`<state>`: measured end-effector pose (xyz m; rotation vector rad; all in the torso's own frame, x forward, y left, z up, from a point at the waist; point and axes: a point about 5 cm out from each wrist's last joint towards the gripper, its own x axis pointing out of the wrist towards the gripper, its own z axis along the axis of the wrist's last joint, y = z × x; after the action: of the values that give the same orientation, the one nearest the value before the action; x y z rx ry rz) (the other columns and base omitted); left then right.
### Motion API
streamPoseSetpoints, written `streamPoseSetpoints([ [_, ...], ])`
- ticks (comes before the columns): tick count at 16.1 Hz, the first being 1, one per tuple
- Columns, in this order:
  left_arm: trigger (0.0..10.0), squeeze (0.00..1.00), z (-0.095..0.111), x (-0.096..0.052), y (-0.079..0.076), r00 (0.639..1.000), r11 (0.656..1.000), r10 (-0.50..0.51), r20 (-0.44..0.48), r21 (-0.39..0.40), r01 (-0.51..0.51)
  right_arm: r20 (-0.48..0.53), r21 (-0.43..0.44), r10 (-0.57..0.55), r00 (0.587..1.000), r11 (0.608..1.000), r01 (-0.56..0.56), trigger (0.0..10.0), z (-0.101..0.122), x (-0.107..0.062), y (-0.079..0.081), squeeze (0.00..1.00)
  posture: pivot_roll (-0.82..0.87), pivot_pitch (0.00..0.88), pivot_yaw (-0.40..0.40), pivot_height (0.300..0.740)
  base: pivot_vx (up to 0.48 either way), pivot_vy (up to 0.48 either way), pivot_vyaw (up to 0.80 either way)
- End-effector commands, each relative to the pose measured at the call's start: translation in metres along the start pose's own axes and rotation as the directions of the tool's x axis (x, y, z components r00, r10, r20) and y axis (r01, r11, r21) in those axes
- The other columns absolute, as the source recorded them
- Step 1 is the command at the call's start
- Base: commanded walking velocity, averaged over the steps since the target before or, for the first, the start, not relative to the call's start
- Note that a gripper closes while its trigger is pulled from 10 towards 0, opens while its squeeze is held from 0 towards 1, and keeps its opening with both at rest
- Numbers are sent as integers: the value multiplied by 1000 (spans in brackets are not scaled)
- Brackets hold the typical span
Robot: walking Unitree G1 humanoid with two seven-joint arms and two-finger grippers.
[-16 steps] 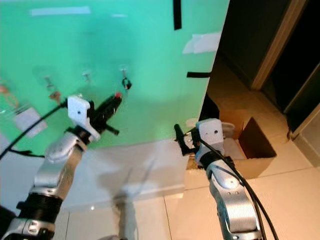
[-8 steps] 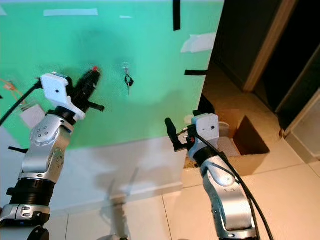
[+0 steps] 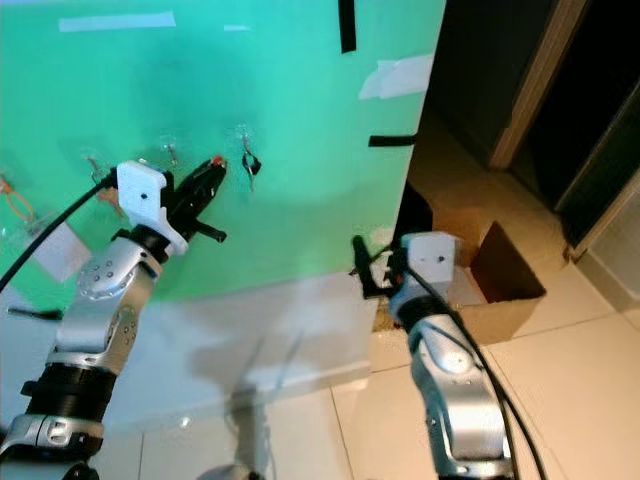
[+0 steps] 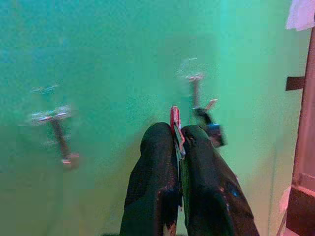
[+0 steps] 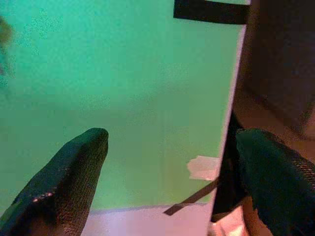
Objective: Hang keys on a hook
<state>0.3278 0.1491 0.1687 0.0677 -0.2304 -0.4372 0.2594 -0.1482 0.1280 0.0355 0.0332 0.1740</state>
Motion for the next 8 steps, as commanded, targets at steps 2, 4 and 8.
streamPoseSetpoints([
  [2,10000,0,1,-3,4,1000,1000,8,-9,9,-8,-2,6,14,1000,1000,-14,10000,-1,0,5,0,-74,0,61,740,0,195,0],
  [4,10000,0,3,-3,4,1000,997,8,-9,83,-7,-2,11,24,1000,1000,-24,10000,-2,1,7,0,-67,0,54,740,0,-480,0],
  [8,10000,0,11,-3,4,999,999,2,46,38,-4,5,12,40,999,999,-40,10000,-1,0,8,0,-67,0,54,740,0,0,0],
])
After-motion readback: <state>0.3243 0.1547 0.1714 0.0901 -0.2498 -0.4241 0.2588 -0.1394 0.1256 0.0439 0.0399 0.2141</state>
